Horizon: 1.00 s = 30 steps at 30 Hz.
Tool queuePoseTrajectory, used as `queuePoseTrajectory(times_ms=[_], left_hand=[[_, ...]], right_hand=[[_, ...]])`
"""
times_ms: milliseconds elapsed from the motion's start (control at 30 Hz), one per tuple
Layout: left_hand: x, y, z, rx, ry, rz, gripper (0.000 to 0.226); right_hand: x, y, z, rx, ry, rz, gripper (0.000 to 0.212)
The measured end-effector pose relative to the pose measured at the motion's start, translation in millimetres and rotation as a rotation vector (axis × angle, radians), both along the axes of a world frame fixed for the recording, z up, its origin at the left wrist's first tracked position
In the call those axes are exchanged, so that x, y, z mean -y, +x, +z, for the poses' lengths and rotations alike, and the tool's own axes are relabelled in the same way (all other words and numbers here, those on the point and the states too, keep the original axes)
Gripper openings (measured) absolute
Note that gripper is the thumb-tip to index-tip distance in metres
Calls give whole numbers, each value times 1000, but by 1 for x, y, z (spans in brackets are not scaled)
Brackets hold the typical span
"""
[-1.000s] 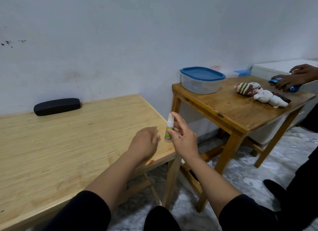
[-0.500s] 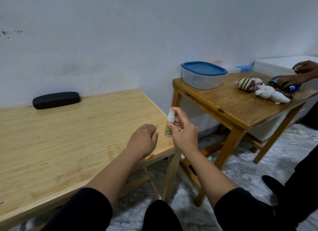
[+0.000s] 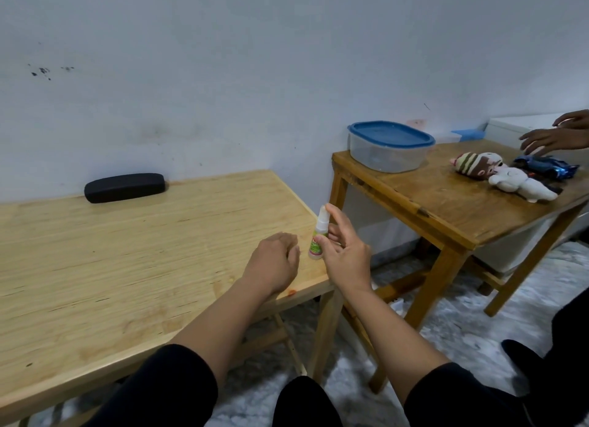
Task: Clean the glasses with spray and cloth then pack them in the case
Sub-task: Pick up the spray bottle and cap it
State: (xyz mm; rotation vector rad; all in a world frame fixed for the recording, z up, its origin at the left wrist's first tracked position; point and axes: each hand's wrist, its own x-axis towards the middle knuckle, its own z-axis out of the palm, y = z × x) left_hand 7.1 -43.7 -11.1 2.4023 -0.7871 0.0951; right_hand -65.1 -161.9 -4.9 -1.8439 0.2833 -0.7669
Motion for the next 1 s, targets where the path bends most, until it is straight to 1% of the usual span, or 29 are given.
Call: queuePoseTrajectory(times_ms=[133,267,333,467,600,700,800,1000], left_hand=[[-20,17,9,12,13,85,39],[-63,49,17,-10,46,192,42],[-88,66,17,-23,85,262,44],[-134,104,7,-11,224,368,44],[-164,130,5,-83,301,438,49],[-171,138,4,-118,330,450,53],[-173,138,-1,-81,335,436,52],[-174,143,-10,-77,326,452,53]], right_hand=[[-8,16,4,-4,30,39,60],[-21,43,9,1,51,77,60],[-31,60,12,-3,68,108,59],[-57,96,20,-7,66,156,59],[-80,135,27,-13,77,207,56],[-97,164,30,-34,63,248,54],[-111,199,32,-40,53,285,54],[-136,272,32,-60,7,272,53]])
